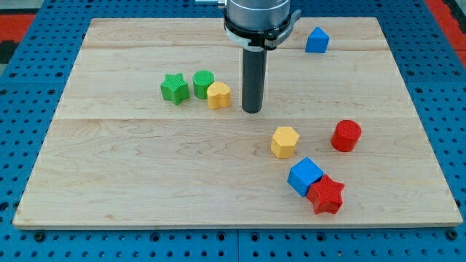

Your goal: Move yellow blocks at center

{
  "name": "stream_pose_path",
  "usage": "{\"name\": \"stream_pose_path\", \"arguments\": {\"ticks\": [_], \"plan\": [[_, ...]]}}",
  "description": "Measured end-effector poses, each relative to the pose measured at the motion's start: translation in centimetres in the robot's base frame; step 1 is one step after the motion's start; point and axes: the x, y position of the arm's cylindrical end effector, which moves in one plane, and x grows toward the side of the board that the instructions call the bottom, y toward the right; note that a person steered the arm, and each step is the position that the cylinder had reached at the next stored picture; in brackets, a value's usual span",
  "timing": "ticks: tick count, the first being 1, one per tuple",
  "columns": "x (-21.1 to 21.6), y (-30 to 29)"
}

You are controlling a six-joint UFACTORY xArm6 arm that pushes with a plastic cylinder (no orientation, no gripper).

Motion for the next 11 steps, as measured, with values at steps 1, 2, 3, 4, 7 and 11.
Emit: {"name": "stream_pose_path", "arguments": {"ticks": [1, 2, 3, 4, 7, 11], "plan": [[-0.8, 0.0], [-1.5, 0.0], [-2.0, 0.0], [-2.0, 0.3], [4.3, 5.5], [8.6, -5.1]]}}
